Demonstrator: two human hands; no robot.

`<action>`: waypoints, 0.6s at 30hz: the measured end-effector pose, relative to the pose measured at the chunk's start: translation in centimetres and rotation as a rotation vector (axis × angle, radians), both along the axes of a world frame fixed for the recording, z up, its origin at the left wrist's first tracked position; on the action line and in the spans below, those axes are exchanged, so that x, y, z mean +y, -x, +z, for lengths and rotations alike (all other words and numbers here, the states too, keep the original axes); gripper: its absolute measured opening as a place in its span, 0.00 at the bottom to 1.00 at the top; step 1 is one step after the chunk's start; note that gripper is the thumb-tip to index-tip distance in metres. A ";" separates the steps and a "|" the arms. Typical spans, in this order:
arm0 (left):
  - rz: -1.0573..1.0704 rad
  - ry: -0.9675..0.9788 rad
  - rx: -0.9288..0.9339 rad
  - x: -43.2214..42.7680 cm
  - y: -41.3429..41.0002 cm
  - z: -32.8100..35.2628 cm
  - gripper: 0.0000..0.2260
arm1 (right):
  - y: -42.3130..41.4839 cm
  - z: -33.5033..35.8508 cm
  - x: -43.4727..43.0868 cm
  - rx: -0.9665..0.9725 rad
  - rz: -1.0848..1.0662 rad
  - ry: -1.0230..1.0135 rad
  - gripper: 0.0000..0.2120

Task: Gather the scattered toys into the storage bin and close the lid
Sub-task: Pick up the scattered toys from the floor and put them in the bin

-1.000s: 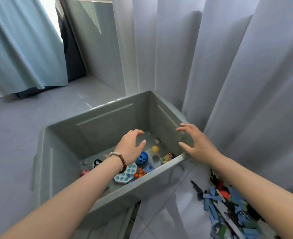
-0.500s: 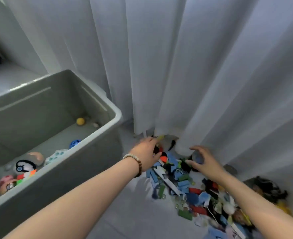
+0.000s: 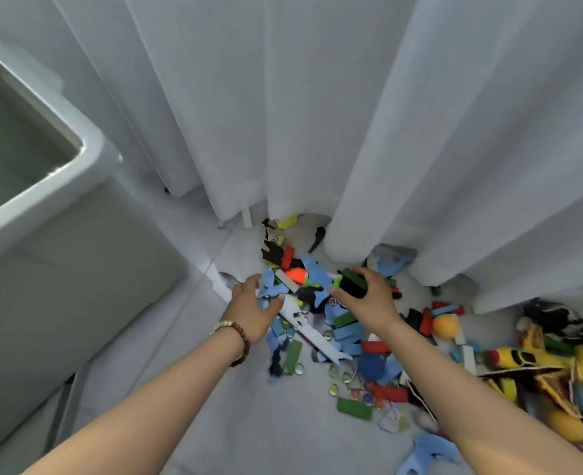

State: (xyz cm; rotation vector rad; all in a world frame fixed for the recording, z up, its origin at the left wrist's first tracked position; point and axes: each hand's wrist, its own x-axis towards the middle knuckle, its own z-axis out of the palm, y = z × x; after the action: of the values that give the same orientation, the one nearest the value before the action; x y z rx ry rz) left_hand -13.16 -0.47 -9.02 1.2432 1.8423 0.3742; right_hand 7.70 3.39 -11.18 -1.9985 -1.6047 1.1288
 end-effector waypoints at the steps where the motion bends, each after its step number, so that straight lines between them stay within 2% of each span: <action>1: 0.002 -0.001 -0.009 0.4 -0.3 -0.4 0.28 | -0.1 -0.4 0.5 -0.050 0.000 0.004 0.33; 5: -0.067 0.037 0.004 1.0 -1.2 -1.7 0.30 | 0.4 -1.0 1.7 -0.237 0.050 0.056 0.35; 9: -0.102 0.068 -0.034 1.4 -1.7 -2.3 0.29 | 1.8 -1.4 2.4 -0.272 0.096 0.122 0.37; 11: -0.097 0.085 -0.077 1.5 -1.8 -2.4 0.29 | 2.2 -1.9 2.6 -0.243 0.098 0.140 0.36; 15: -0.046 0.098 -0.184 1.5 -1.8 -2.5 0.29 | 2.5 -2.2 2.7 -0.059 0.081 0.201 0.39; 18: 0.011 0.094 -0.288 1.4 -2.0 -2.5 0.29 | 2.4 -2.2 2.5 -0.036 0.131 0.182 0.32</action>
State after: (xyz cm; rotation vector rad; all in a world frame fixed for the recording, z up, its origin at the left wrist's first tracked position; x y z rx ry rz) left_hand -11.17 0.93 -11.51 1.0564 1.6024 0.4437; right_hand 5.30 5.85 -13.42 -2.0613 -1.7278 1.3386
